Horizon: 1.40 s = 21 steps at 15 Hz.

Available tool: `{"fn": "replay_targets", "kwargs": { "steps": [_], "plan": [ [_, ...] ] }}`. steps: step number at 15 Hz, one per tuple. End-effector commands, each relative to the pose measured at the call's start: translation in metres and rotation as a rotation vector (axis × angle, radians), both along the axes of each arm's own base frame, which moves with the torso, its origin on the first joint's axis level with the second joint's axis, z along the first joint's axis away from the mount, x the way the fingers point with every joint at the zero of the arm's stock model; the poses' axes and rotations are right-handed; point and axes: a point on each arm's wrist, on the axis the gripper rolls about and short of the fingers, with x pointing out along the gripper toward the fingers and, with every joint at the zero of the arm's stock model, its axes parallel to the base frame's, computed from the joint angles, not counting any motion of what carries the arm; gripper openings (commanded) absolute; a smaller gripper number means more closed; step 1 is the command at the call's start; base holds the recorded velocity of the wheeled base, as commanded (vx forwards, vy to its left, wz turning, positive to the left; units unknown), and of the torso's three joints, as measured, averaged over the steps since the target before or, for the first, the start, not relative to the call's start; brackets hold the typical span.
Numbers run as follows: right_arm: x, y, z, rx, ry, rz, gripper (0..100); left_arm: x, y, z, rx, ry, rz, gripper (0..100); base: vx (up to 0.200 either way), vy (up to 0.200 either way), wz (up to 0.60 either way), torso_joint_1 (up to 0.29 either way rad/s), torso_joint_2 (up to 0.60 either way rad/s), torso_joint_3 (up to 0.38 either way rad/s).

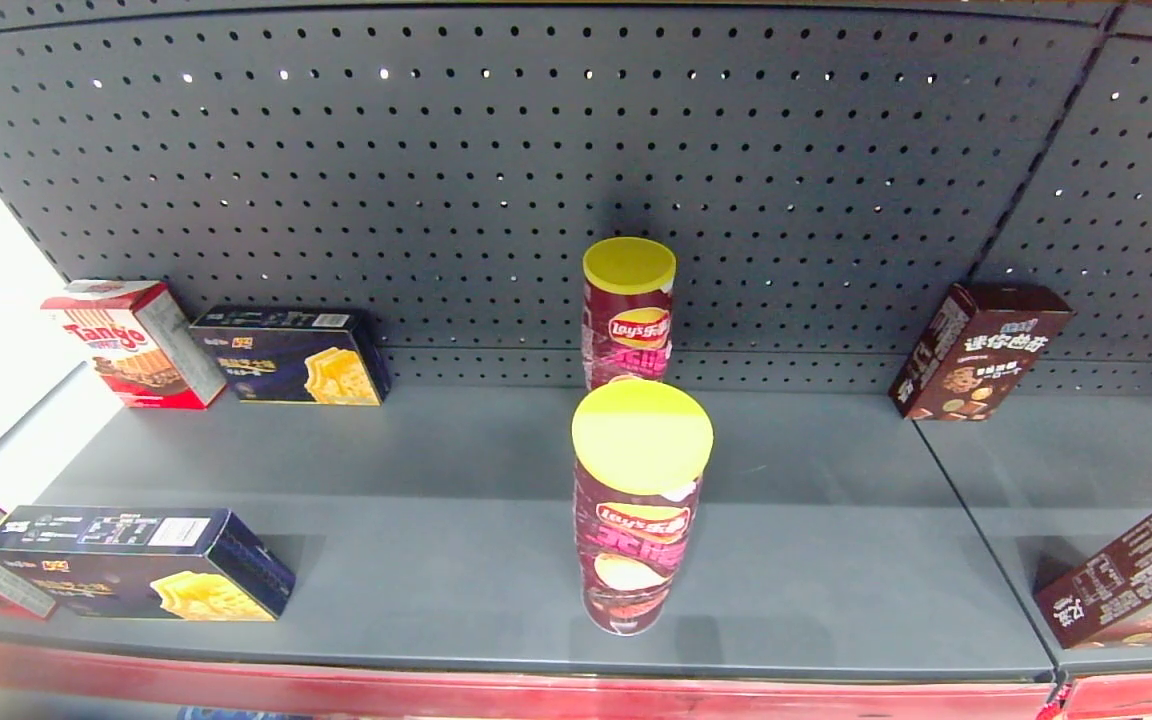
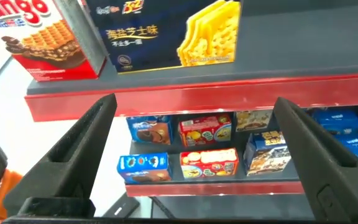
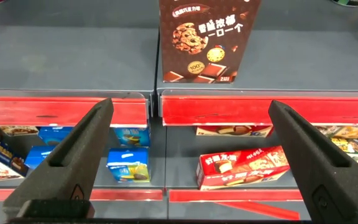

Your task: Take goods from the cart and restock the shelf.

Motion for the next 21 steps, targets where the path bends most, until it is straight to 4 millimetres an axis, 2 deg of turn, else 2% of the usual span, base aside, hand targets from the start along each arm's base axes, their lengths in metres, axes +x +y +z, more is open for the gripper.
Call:
{"fn": "replay_targets", "kwargs": {
  "steps": [1, 4, 10, 17, 21],
  "plan": [
    [0.0, 0.0, 0.0, 0.0, 0.0, 0.001, 100, 0.0001, 0.0, 0.0, -0.005, 0.001, 0.001, 100, 0.0, 0.2, 0.0, 0.002, 0.01, 0.007],
    [0.0, 0.0, 0.0, 0.0, 0.0, -0.001, 100, 0.0001, 0.0, 0.0, -0.065, 0.0, 0.001, 100, 0.0, 0.0, 0.0, 0.0, 0.0, 0.0],
    [0.0, 0.0, 0.0, 0.0, 0.0, -0.001, 100, 0.0001, -0.0001, -0.0005, -0.044, 0.0, -0.002, 100, 0.0, 0.0, 0.0, 0.0, 0.0, 0.0],
    [0.0, 0.0, 0.0, 0.0, 0.0, 0.001, 100, 0.0001, -0.0001, -0.0005, -0.025, 0.001, -0.002, 100, -0.057, 0.0, 0.0, 0.001, 0.0, 0.001],
    [0.0, 0.0, 0.0, 0.0, 0.0, 0.001, 100, 0.0001, 0.0001, 0.0, -0.081, 0.0, 0.004, 100, 0.0, 0.0, 0.0, 0.0, 0.0, 0.0]
  ]
}}
